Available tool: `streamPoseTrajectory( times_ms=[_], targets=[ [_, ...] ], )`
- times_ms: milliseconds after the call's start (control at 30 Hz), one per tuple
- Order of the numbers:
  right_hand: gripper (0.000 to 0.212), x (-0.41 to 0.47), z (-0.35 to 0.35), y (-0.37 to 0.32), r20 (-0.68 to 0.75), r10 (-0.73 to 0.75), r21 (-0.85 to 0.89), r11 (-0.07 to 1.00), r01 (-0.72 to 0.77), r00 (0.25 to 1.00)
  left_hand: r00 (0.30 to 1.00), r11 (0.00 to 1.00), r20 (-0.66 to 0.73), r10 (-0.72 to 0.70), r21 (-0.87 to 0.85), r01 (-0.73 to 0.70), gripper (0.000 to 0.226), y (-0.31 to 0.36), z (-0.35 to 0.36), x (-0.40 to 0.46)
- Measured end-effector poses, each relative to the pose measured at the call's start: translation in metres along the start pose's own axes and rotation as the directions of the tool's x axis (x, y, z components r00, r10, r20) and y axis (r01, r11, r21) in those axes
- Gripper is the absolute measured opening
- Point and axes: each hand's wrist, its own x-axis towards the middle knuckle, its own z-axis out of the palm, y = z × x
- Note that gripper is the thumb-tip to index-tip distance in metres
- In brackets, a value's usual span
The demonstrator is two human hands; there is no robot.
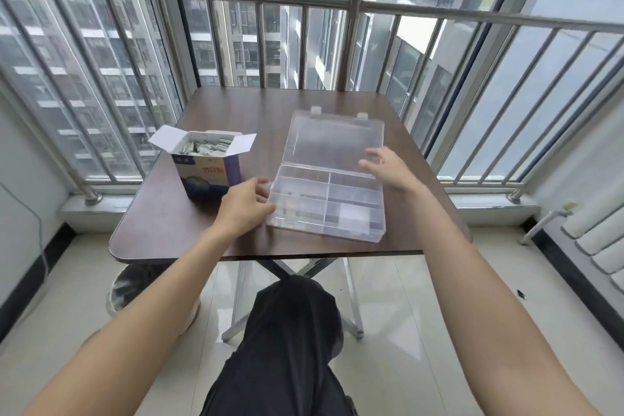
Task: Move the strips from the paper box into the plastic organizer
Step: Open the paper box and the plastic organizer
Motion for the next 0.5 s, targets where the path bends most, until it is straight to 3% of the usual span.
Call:
streamPoseTrajectory(
  times_ms=[100, 200, 300, 400, 500],
  targets=[
    [0.053, -0.015, 0.015, 0.013, 0.14, -0.005, -0.123, 0.992, 0.023, 0.99, 0.997, 0.997, -0.026, 0.066, 0.045, -0.065, 0.043, -0.001, 0.001, 0.001],
    [0.056, -0.031, 0.024, 0.018, 0.038, -0.109, -0.213, 0.97, 0.115, 0.993, 0.99, 0.989, -0.059, 0.132, 0.072, -0.127, 0.039, -0.003, 0.0, 0.0],
    [0.061, -0.033, 0.031, 0.016, 0.082, -0.131, -0.306, 0.94, 0.15, 0.988, 0.985, 0.988, -0.089, 0.147, 0.051, -0.143, 0.037, -0.007, 0.002, 0.003],
    [0.052, -0.021, 0.033, 0.021, 0.089, -0.1, -0.406, 0.905, 0.128, 0.991, 0.985, 0.988, -0.081, 0.15, -0.025, -0.153, 0.034, -0.005, 0.009, 0.0],
    [0.039, -0.012, 0.028, 0.018, -0.011, -0.213, -0.329, 0.924, 0.198, 0.977, 0.979, 0.976, -0.049, 0.198, -0.085, -0.201, 0.029, 0.003, 0.003, -0.007]
  ],
)
